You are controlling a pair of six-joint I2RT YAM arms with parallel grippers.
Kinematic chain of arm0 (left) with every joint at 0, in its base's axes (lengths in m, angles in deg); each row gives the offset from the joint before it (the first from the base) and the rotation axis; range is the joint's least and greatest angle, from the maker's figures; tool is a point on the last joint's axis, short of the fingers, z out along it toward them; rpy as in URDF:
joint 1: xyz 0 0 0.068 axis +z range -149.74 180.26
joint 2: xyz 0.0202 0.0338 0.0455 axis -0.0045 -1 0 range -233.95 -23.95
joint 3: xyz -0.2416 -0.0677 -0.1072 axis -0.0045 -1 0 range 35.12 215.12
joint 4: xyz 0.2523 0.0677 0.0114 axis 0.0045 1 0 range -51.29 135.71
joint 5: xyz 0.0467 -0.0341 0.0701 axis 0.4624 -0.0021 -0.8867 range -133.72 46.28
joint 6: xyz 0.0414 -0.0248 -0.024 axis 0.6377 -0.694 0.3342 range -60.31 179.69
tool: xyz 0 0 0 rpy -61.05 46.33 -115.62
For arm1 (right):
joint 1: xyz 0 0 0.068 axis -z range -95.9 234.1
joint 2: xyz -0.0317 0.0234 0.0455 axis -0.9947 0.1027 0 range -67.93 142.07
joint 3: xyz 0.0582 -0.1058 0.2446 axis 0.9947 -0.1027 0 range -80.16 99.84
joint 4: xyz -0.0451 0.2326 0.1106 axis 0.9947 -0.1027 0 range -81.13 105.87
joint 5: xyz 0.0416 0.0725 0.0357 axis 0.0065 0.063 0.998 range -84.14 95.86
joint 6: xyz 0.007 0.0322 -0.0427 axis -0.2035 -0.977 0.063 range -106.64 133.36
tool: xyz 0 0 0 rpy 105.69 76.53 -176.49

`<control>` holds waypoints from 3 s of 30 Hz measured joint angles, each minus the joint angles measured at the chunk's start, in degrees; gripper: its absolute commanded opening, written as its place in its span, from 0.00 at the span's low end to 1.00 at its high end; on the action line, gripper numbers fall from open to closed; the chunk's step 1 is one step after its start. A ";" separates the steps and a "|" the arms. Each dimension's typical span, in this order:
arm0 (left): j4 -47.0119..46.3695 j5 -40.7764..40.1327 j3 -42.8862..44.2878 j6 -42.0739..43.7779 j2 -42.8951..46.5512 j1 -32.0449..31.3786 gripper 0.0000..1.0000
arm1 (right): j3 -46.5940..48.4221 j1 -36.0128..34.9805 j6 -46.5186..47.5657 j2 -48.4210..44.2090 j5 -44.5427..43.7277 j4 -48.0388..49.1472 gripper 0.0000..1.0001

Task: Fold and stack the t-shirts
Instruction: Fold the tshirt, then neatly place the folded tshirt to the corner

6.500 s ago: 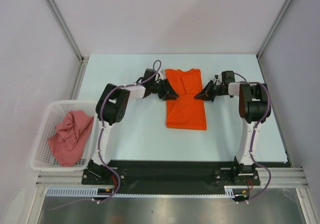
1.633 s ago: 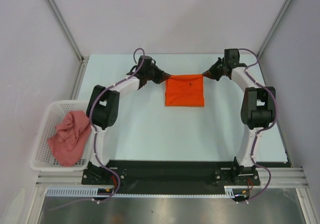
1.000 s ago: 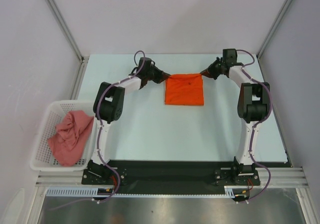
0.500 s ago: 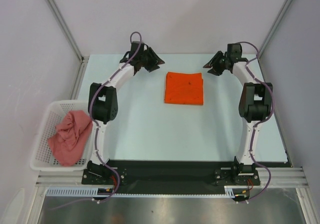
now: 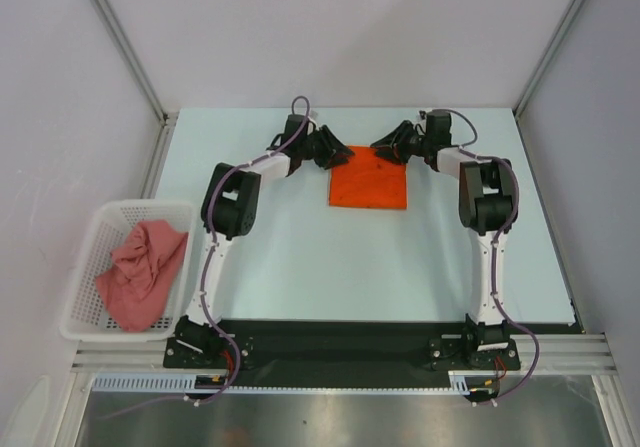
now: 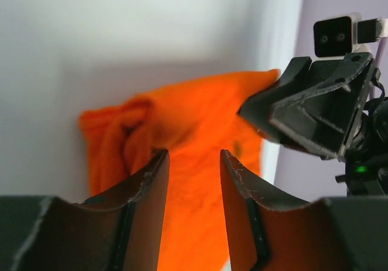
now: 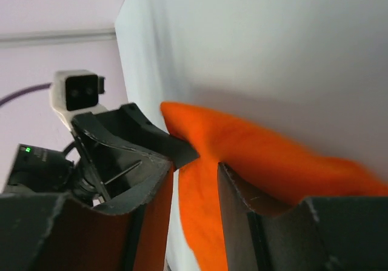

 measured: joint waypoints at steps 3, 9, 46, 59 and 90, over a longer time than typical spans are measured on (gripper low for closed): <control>2.51 0.61 1.81 0.46 -2.69 0.46 0.45 | -0.35 2.58 -2.64 4.20 2.19 3.69 0.40; 12.46 -0.44 4.98 6.69 0.83 1.90 0.51 | -0.94 8.17 -2.40 4.42 6.05 3.89 0.43; 10.91 2.56 -22.60 19.39 24.11 -5.14 0.48 | -27.71 3.96 11.67 -23.65 10.51 -7.10 0.38; 16.26 0.63 -32.57 23.98 28.22 -1.81 0.55 | -25.18 6.71 13.03 -15.26 10.88 -6.97 0.73; 25.86 -2.49 -57.57 24.96 70.47 4.57 0.57 | -0.66 3.98 27.41 -1.68 -2.36 -23.43 0.00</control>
